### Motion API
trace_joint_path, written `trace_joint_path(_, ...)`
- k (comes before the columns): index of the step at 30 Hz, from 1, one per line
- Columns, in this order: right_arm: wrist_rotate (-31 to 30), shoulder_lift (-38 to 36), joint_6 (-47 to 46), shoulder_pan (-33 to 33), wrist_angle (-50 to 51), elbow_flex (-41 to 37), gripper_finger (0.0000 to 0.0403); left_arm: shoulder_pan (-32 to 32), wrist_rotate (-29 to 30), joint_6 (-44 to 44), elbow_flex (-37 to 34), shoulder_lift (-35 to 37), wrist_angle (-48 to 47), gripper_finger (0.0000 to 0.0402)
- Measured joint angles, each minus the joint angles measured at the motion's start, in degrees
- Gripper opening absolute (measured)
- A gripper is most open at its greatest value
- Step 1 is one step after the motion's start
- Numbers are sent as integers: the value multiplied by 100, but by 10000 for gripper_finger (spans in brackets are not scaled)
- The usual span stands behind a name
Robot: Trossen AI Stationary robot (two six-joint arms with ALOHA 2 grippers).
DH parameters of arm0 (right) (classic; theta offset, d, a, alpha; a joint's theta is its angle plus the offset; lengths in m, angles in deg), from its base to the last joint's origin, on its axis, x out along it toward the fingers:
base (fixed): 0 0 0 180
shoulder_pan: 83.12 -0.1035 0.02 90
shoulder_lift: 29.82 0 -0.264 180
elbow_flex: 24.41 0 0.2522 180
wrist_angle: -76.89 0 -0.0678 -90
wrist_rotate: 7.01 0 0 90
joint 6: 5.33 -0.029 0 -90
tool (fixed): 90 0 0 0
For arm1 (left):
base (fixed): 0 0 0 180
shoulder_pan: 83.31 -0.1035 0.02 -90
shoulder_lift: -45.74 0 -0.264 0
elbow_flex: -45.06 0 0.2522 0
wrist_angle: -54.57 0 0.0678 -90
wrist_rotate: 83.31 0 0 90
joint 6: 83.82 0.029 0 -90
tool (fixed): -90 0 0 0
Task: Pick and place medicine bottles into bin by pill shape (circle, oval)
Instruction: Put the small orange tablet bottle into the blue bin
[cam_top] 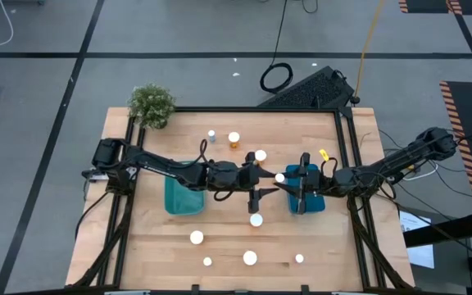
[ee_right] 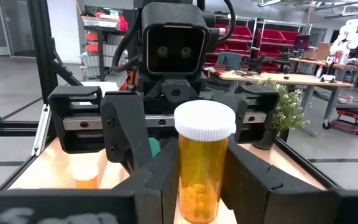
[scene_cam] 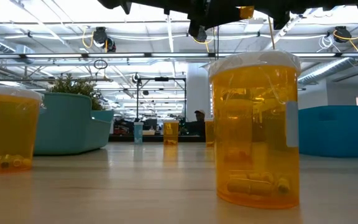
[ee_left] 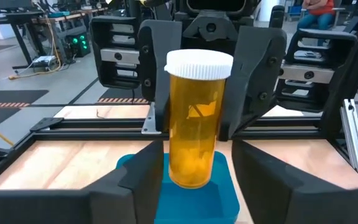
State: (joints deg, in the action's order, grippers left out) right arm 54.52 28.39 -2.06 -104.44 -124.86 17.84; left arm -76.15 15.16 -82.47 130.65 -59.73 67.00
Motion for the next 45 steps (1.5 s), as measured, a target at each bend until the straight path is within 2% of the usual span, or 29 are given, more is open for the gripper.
trace_joint_path(10,2,0,0,1,0,0,105,0,4,24,0,0,-15,132)
trace_joint_path(17,6,0,-48,-1,23,0,108,0,7,106,0,0,-57,115)
trace_joint_path(21,-13,-2,-48,-52,61,0,137,0,9,130,0,0,-84,114)
trace_joint_path(27,-33,-120,-276,-52,373,0,224,-5,11,140,0,0,-120,114)
trace_joint_path(31,-34,-464,-531,-55,1044,2,273,-29,55,172,0,0,-210,113)
trace_joint_path(34,-55,-852,-958,-58,2286,234,293,-96,55,177,0,-2,-353,113)
trace_joint_path(38,-188,-1016,-1629,-59,4211,964,295,-209,57,122,0,-2,-473,113)
trace_joint_path(45,-311,-334,-1697,120,5881,2428,284,-366,59,113,0,-2,-830,113)
